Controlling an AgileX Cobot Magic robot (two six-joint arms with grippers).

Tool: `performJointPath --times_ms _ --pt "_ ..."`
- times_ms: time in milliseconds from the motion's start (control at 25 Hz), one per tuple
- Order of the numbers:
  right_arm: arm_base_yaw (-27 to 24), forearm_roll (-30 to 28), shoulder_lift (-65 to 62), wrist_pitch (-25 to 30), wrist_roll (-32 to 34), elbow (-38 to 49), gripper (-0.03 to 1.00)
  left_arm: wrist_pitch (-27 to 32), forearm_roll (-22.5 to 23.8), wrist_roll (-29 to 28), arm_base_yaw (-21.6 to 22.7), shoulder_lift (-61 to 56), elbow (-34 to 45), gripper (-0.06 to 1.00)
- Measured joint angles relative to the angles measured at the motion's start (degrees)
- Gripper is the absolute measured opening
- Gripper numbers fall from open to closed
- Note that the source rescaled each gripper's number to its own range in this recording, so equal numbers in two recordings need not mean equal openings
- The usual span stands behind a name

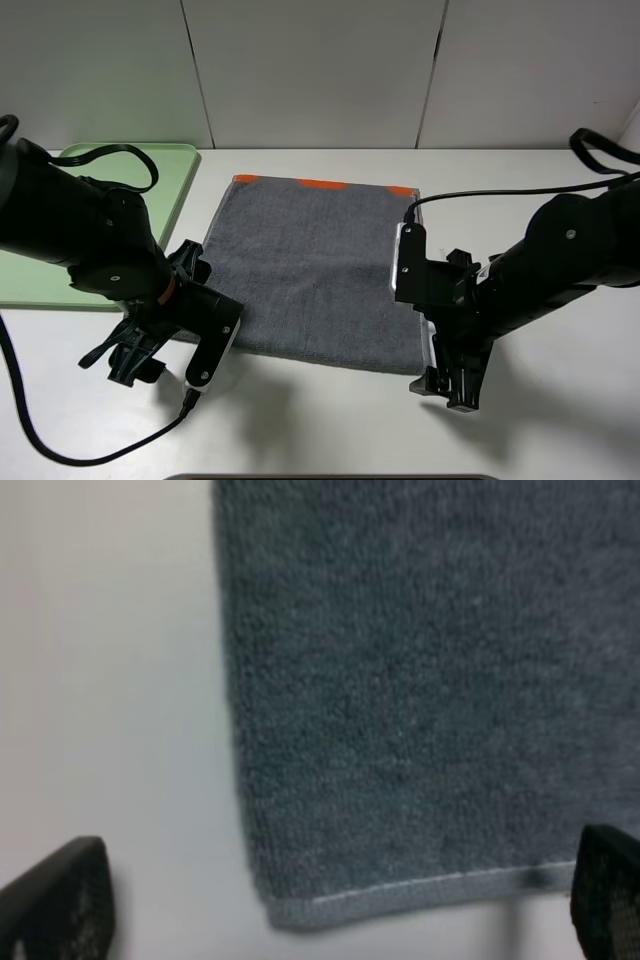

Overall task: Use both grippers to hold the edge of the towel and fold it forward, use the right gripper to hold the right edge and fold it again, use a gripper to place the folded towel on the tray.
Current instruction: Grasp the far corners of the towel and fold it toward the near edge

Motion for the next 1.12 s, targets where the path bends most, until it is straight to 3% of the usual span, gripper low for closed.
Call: performJointPath --times_ms 720,920,1120 --pt "0.07 1.19 5.34 -4.28 3.72 -0.16 1.00 -0.18 0.06 0.00 0.00 0.00 0.00 0.90" --pt "0.26 1.65 5.45 -4.36 3.95 -0.16 0.80 -0.54 0.06 0.00 0.00 0.29 0.00 0.72" --pt "0.26 1.69 5.52 -5.51 3.94 -0.16 0.62 -1.68 0.00 -0.05 0.00 0.66 0.11 0.45"
